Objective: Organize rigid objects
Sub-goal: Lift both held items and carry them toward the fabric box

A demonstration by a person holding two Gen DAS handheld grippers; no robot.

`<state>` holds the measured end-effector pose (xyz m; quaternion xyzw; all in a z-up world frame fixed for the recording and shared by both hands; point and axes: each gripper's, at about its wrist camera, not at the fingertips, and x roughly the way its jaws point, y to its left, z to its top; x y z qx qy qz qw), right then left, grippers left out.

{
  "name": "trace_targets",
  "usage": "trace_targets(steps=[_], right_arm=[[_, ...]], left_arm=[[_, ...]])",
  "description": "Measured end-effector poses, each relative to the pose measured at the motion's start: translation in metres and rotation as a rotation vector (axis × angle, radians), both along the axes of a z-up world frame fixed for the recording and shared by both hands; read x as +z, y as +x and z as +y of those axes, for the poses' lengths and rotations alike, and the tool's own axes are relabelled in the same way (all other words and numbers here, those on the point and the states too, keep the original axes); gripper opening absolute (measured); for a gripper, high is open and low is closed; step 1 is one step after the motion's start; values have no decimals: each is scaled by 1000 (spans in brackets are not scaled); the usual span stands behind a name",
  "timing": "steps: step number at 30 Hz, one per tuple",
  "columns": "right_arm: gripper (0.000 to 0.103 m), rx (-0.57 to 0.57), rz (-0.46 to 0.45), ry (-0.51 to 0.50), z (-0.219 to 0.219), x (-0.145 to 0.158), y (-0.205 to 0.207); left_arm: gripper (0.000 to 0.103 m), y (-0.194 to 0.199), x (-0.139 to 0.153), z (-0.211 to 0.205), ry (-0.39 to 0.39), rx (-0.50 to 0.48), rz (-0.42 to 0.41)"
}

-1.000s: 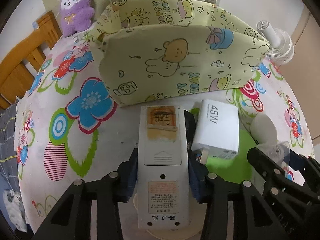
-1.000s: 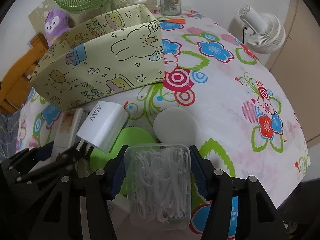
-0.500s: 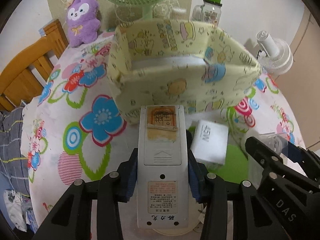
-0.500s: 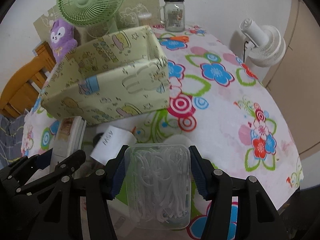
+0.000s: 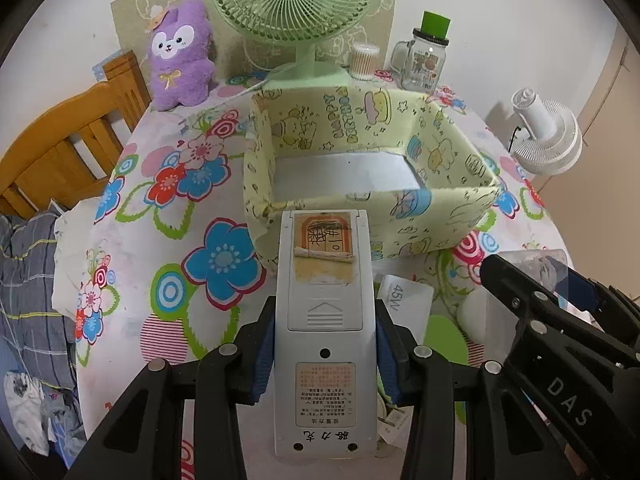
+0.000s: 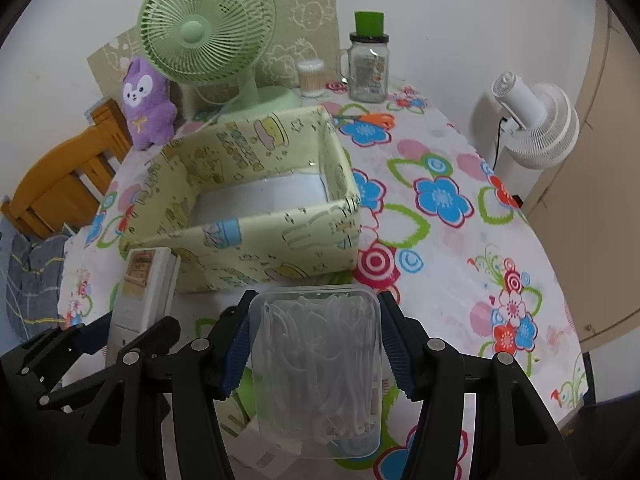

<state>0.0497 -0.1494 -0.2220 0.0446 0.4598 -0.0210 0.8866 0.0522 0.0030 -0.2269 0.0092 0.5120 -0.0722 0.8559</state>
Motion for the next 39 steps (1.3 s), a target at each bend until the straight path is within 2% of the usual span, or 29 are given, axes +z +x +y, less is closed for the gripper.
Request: trace_targets(steps=[28,39], right_arm=[[62,80,-161,-4,-17,104,17],[62,110,-202,5,-20,125,28]], left_arm=[[45,10,100,-19,-14,74,-153],[45,17,120,-21,-19,125,-201]])
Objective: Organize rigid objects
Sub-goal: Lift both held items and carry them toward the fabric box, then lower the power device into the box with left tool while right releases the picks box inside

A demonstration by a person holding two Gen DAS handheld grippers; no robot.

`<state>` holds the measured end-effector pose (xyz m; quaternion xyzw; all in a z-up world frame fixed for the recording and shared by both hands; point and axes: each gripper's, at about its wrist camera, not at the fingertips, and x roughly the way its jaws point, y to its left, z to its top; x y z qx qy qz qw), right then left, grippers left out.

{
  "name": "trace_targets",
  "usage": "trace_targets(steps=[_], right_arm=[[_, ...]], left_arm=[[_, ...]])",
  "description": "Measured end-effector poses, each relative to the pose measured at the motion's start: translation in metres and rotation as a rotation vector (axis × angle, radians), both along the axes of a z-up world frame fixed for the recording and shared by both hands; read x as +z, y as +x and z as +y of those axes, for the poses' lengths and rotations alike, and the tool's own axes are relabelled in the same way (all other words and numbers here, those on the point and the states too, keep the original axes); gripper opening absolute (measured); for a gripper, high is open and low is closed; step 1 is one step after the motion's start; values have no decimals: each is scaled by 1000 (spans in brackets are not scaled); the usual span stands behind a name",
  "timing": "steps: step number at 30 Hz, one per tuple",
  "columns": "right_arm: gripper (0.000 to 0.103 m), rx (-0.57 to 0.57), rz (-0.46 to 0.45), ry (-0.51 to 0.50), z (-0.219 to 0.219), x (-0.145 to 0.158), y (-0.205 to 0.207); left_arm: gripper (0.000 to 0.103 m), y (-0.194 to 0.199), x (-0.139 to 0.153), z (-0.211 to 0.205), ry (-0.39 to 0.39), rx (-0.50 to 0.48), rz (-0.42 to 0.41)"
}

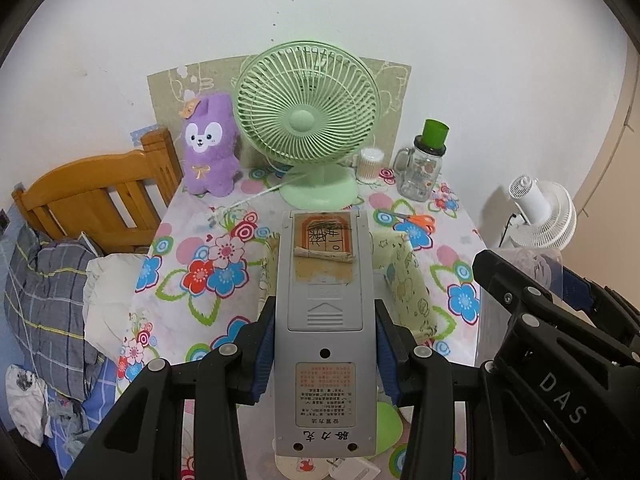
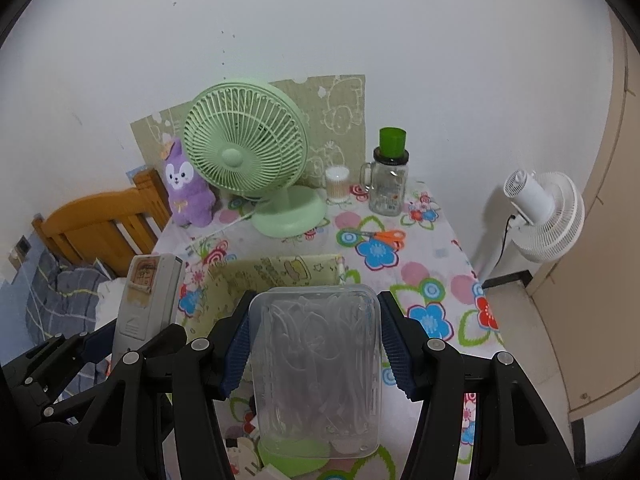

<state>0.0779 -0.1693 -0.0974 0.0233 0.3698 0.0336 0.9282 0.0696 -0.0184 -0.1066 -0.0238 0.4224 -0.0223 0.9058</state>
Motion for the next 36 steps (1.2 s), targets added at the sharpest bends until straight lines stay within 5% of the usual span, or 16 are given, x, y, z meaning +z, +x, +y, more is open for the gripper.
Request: trace_targets(steps=[22,36], right_arm=[[62,44,69,9,6,-25,70],[62,45,144,17,9,-75,115]], left_arm=[[45,53,-22,6,-7,79,24],[45,89,-70,12,7,116,92]])
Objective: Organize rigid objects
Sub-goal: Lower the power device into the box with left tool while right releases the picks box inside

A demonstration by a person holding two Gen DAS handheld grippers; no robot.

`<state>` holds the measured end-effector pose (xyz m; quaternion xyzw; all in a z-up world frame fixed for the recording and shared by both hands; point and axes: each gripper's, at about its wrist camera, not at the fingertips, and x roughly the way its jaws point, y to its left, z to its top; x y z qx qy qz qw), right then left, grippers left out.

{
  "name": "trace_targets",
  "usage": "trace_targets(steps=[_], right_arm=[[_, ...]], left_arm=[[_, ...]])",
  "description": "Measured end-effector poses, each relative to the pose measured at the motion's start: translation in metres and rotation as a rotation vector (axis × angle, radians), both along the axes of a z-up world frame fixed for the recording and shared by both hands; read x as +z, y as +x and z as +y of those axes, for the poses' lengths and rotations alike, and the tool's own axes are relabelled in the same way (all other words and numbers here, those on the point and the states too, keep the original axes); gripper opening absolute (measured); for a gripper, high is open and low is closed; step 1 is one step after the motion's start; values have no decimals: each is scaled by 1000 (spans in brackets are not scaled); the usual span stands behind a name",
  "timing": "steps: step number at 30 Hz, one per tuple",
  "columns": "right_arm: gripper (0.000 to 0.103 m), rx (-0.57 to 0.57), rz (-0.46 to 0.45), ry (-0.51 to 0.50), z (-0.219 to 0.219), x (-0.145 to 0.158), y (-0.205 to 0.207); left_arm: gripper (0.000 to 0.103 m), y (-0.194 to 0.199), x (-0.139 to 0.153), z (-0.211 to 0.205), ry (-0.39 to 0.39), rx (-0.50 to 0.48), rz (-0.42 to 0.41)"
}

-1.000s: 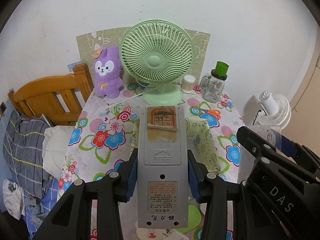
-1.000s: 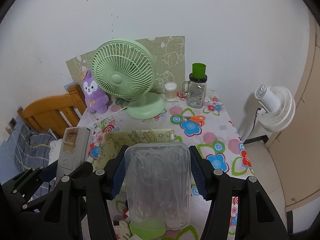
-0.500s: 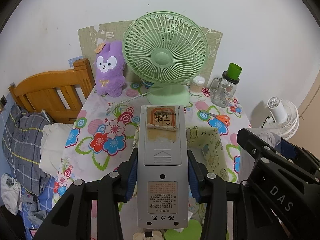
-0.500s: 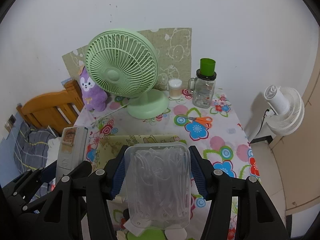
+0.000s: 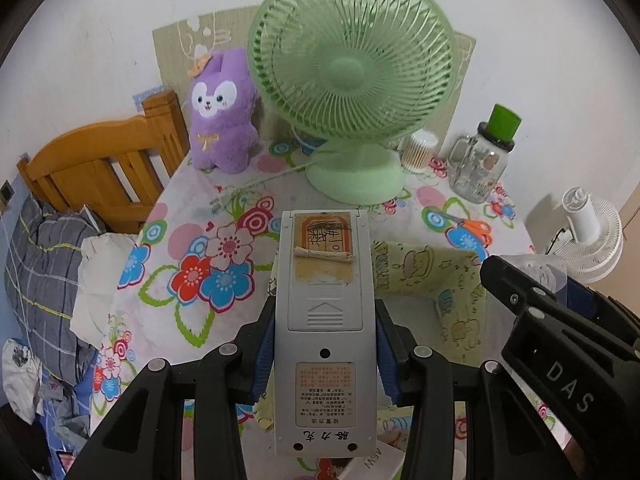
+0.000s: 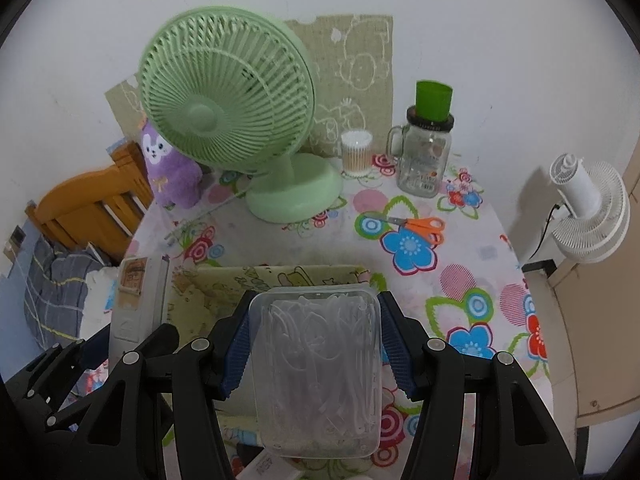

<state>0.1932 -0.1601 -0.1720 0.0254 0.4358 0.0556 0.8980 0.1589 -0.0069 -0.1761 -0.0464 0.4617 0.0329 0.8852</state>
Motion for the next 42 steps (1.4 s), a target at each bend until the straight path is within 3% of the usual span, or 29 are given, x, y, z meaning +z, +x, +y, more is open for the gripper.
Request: trace_targets(steps=[16,27,31,36,42], right_arm=[[62,-36,55,6,3,-42,30],[62,-13,85,-21,15,-57,40],[63,-22,101,-29,16,-65,41],[65,-10,90,-62,23,-67,42],[77,12,105,-51,25,-65,40]], left_arm=[[45,24,-51,2,-3,-24,99],[46,33,-68,-7,36,-52,155],[46,35,-67,-8,50,-47,141],[62,39,-66,-11,40,-65,150],[78,35,-59,-16,34,-86,140]])
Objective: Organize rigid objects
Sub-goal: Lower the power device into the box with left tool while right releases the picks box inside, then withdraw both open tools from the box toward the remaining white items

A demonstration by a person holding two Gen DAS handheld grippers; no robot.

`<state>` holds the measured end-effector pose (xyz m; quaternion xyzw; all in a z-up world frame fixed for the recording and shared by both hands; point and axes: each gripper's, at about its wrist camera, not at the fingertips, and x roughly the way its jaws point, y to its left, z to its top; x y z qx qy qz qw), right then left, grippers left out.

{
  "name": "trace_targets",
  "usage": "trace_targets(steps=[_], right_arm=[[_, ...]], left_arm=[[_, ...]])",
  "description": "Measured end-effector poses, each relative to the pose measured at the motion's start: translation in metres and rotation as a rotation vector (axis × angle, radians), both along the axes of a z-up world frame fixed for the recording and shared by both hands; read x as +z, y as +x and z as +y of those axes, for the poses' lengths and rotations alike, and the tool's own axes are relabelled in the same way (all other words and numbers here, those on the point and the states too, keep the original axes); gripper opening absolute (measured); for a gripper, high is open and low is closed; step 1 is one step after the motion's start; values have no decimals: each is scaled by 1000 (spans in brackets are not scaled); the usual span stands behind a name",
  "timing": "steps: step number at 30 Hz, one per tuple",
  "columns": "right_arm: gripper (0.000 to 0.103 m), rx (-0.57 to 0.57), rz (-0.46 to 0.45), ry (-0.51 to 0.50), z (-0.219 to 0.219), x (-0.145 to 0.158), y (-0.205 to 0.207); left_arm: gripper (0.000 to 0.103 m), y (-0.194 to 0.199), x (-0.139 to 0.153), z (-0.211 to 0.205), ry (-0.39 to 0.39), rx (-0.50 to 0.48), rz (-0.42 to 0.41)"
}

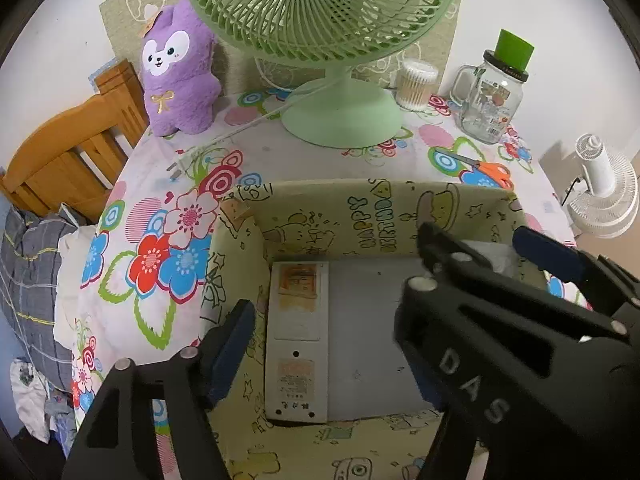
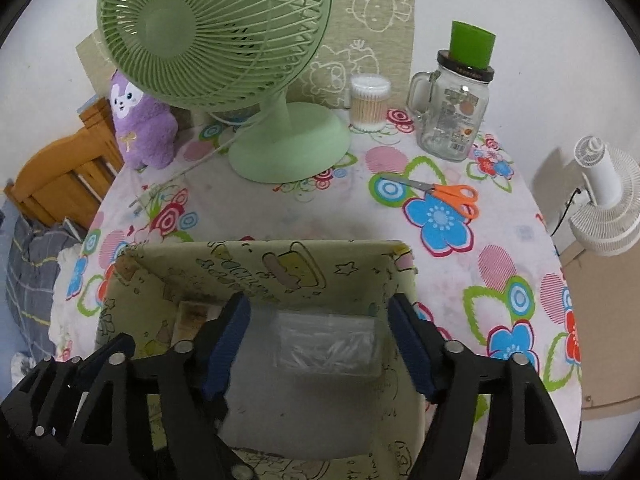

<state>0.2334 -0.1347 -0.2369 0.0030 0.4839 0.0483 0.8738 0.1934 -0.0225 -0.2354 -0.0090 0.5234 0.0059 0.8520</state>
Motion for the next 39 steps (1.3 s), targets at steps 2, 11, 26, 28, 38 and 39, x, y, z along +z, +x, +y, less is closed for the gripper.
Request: trace_targets(steps=[2,11,26,28,38,39], right_arm=[[83,7,10,14,1,1,-2],[86,-12,12,13,0,15,-17],[89,-30,-37,36,-11,53,-51],[89,-30,-44,40,-12,59,-56],[89,-34,-83,46,-20,82,-80],[89,-35,-86,47,-21,84,-83]], left_arm=[[80,-1,3,0,0,3,-5],[90,-11,18,-1,9,1,-18],[94,-39,57,-9,17,-18,-91],[95,-43,62,-11,21,-21,-100],[97,-65,85,-19,28,-33,-139],[97,-67,87,-20,30,-34,-145]])
